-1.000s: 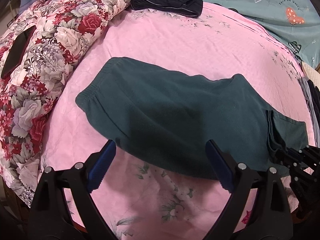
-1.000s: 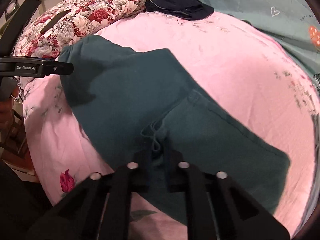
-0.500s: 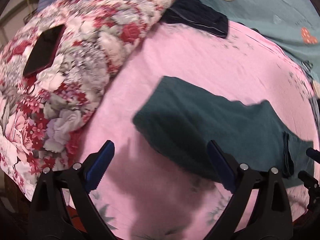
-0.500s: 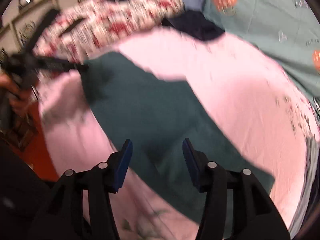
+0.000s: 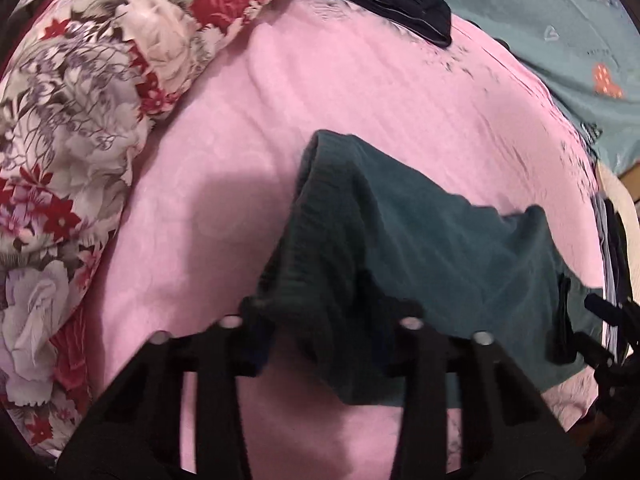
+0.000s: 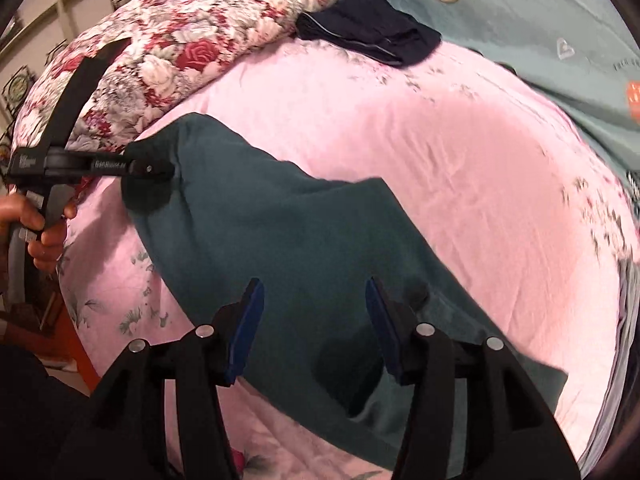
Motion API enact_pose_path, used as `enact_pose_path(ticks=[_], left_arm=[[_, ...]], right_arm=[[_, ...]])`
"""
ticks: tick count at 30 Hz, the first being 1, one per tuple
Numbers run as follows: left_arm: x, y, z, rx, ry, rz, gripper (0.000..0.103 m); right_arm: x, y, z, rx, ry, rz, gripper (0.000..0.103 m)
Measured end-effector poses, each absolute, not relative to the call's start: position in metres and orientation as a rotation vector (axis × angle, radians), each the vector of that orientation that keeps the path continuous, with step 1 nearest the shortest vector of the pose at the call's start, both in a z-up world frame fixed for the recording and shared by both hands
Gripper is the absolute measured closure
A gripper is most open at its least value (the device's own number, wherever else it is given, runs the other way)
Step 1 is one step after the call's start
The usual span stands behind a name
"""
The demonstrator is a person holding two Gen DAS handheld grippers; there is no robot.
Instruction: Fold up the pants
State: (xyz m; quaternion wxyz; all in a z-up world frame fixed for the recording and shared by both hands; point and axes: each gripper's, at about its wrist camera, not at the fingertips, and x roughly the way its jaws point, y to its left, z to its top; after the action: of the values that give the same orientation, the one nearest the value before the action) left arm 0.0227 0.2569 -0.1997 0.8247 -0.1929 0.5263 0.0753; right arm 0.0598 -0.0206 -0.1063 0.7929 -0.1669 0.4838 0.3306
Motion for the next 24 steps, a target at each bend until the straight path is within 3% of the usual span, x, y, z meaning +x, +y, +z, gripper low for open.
enact_pose_path(ticks=[2, 7, 18, 24], left_arm=[[0.024, 0.251, -0.197, -0.384, 1.121, 0.152, 0.081], [0.027, 0.232, -0.188, -0.287, 1.108, 0.137, 0.085], [0.021, 0.215, -0.155, -0.309, 1.019, 0.161, 0.086], [0.016, 0.174, -0.105, -0.293, 0.906, 0.096, 0.086]], right_arm=[[0.062, -0.025, -0.110, -0.340, 1.063, 0.687, 0.049], [0.067, -0.037, -0.114, -0.293, 1.090, 0.664, 0.049], [0.070, -0.070, -0.111, -0.275, 1.070, 0.661, 0.049], [0.077, -0.097, -0.112, -0.230, 1.069, 0.646, 0.049]])
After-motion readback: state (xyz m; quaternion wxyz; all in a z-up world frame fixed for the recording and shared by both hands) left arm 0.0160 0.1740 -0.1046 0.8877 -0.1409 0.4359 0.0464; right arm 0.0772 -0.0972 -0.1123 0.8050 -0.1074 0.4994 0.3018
